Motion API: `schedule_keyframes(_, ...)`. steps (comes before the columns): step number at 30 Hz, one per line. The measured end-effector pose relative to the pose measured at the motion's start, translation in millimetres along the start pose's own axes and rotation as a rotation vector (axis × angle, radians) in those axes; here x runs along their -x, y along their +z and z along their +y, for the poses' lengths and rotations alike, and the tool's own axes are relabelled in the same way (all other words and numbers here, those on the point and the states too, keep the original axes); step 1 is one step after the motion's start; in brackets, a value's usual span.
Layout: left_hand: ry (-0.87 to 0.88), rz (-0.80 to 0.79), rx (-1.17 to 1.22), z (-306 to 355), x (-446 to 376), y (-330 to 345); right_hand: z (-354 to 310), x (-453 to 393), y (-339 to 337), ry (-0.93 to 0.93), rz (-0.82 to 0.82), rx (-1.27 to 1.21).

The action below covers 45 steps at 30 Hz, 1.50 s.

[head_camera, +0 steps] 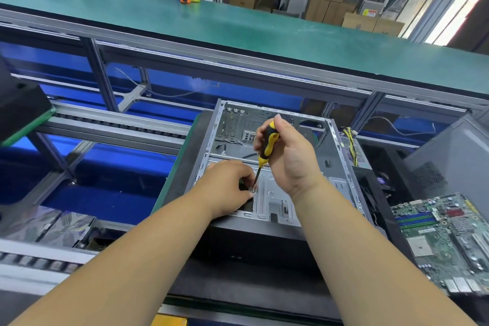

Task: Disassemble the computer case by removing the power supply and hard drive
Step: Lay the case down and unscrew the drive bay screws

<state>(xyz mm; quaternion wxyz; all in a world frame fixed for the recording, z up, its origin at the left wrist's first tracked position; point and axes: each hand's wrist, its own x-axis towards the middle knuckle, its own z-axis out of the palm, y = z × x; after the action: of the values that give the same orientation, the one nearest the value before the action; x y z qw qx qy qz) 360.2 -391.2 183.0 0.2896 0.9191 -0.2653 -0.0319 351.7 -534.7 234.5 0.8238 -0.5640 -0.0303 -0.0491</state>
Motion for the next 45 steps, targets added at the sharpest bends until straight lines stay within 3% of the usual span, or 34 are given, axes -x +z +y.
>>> schedule_keyframes(11,0.003,0.008,-0.024,1,1,-1,10,2,10,-0.019,-0.053,-0.029)
schedule_keyframes(18,-0.002,0.018,-0.005,1,2,0,8,0,14,-0.022,-0.009,0.110)
schedule_keyframes(24,-0.004,0.017,-0.002,0,1,0,11,7,14,-0.041,-0.056,-0.049)
schedule_keyframes(45,-0.011,0.002,-0.014,2,2,-2,4,2,7,-0.014,0.030,0.053)
